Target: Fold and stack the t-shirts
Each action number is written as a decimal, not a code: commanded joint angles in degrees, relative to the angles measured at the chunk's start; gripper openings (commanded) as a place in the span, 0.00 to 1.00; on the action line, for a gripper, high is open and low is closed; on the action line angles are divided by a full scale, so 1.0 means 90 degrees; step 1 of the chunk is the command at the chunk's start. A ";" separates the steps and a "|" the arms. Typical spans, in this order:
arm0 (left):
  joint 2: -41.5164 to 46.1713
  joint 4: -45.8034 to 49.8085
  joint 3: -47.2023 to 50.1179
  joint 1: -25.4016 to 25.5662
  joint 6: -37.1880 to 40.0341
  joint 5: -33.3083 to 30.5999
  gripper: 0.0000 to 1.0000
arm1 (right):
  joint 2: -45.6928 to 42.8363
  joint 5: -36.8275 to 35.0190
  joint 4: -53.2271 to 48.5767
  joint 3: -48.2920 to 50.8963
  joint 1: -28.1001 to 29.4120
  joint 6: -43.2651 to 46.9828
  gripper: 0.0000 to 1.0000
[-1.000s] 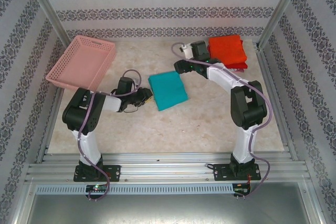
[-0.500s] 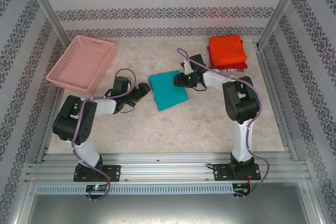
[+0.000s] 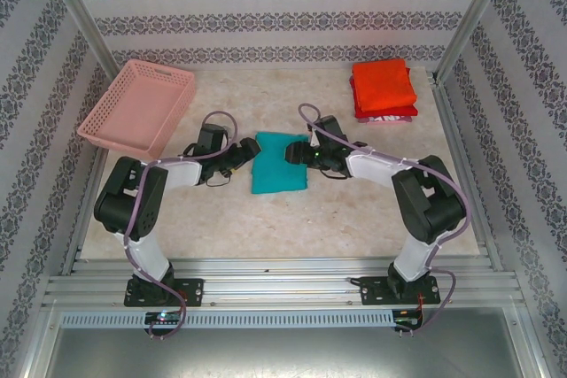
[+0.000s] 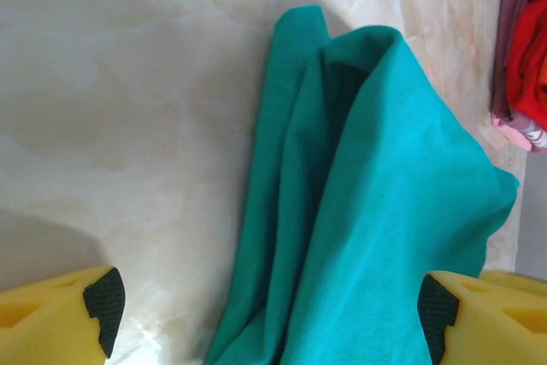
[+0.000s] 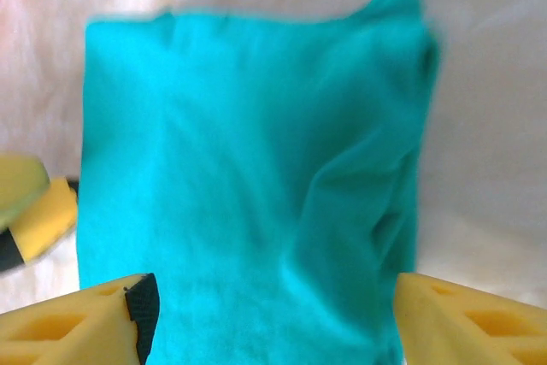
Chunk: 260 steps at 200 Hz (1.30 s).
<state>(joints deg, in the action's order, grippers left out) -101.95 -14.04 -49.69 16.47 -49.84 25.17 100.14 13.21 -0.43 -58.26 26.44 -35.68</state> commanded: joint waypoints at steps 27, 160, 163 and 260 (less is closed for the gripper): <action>-0.0354 0.0830 -0.0829 0.0143 0.0729 0.0024 0.88 | 0.0358 0.0127 0.0233 -0.0339 -0.0610 -0.0376 0.70; -0.1157 0.1059 -0.1554 0.0146 0.0828 0.0381 0.47 | 0.1609 0.1810 0.0764 -0.1639 -0.0574 -0.0381 0.19; -0.1171 0.1033 -0.1548 0.0152 0.0817 0.0394 0.47 | 0.1637 0.1871 0.0782 -0.1655 -0.0566 -0.0390 0.20; -0.1280 0.0740 -0.1461 0.0147 0.0659 0.0528 0.25 | 0.2182 0.2688 0.0773 -0.2089 -0.0548 -0.0477 0.05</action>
<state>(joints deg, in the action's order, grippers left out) -112.81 -5.85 -62.92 17.30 -43.70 28.93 122.02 37.12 10.09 -74.56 20.88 -44.29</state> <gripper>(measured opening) 0.307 0.057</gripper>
